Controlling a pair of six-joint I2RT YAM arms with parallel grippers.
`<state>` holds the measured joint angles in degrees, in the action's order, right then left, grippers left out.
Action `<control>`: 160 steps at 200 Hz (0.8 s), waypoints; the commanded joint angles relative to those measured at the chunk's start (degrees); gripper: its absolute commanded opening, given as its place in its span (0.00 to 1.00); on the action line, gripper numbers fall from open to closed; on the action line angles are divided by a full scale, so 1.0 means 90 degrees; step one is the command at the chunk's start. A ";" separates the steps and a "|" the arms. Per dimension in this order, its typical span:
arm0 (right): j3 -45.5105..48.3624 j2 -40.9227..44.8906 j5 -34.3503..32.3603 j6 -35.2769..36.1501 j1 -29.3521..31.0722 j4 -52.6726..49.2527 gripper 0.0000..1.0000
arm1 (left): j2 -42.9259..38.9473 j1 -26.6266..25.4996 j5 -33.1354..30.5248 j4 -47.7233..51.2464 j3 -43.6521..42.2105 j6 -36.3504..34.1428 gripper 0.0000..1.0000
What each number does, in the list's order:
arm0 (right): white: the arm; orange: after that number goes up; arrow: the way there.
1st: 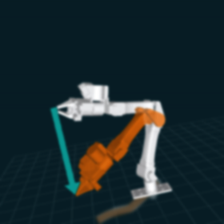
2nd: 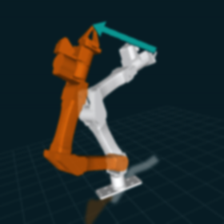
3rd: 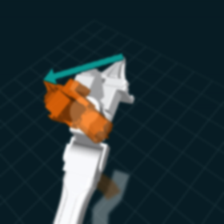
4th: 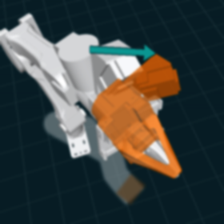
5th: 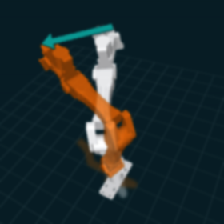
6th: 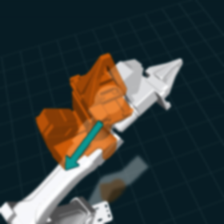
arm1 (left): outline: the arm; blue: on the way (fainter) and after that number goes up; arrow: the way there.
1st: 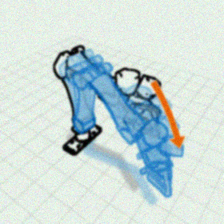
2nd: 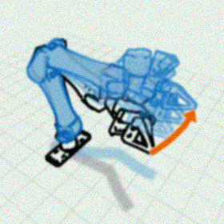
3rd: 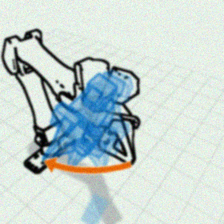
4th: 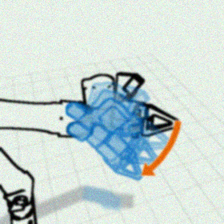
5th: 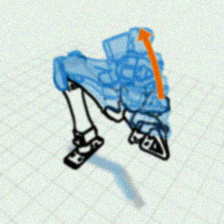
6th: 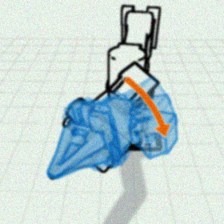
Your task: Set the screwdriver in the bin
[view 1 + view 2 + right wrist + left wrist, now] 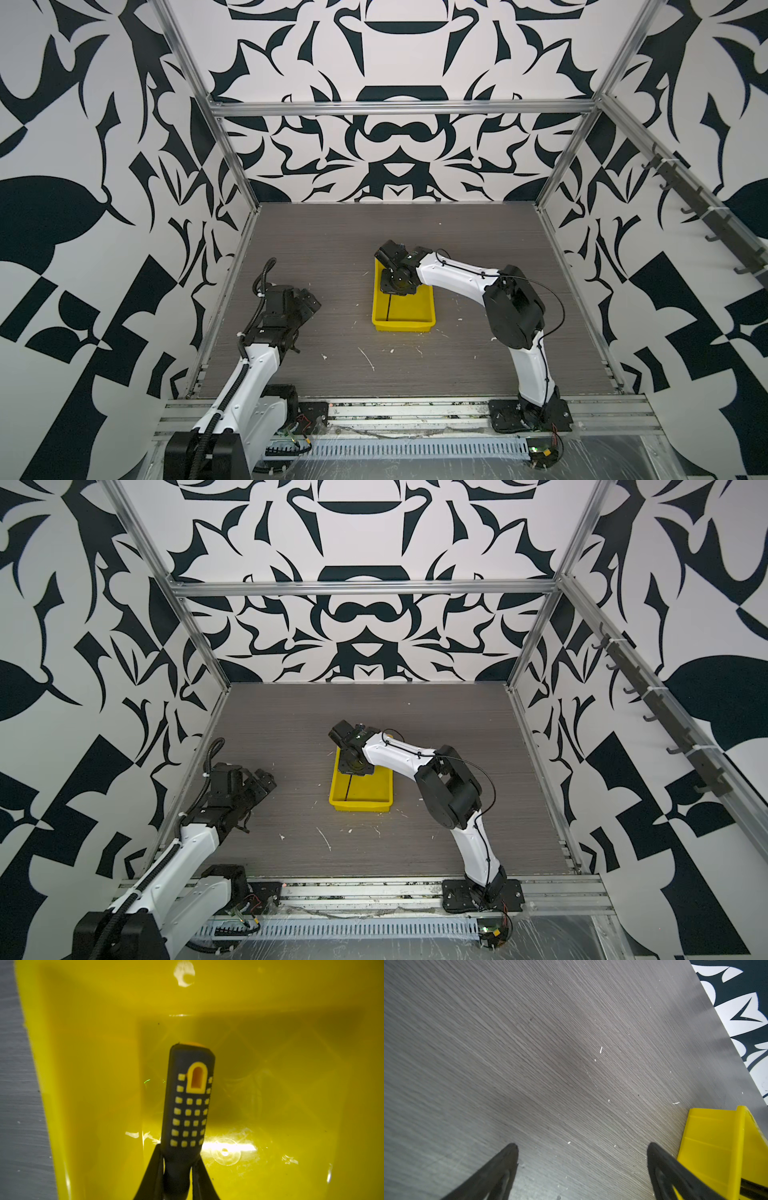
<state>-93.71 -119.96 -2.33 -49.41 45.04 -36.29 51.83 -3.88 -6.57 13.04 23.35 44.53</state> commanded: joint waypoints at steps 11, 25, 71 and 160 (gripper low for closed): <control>-0.0188 0.0170 0.0344 -0.0097 -0.0138 0.0157 0.09 | -0.0066 0.0021 -0.0002 0.0044 0.0131 -0.0021 0.99; -0.0120 0.0175 0.0451 -0.0042 -0.0141 0.0283 0.19 | -0.0076 0.0021 0.0006 0.0065 0.0140 -0.0008 0.99; -0.0142 0.0716 0.0212 0.0173 -0.0141 0.0082 0.38 | -0.0048 0.0021 0.0094 -0.0065 0.0086 -0.0007 0.99; 0.2353 0.4243 -0.3498 0.1751 -0.0133 0.0565 0.41 | 0.0026 0.0021 0.0198 0.0010 0.0144 -0.0020 0.99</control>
<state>-81.69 -92.58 -14.79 -41.54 43.75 -34.26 53.54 -3.88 -4.73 12.93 23.86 44.10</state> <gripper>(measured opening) 0.399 0.994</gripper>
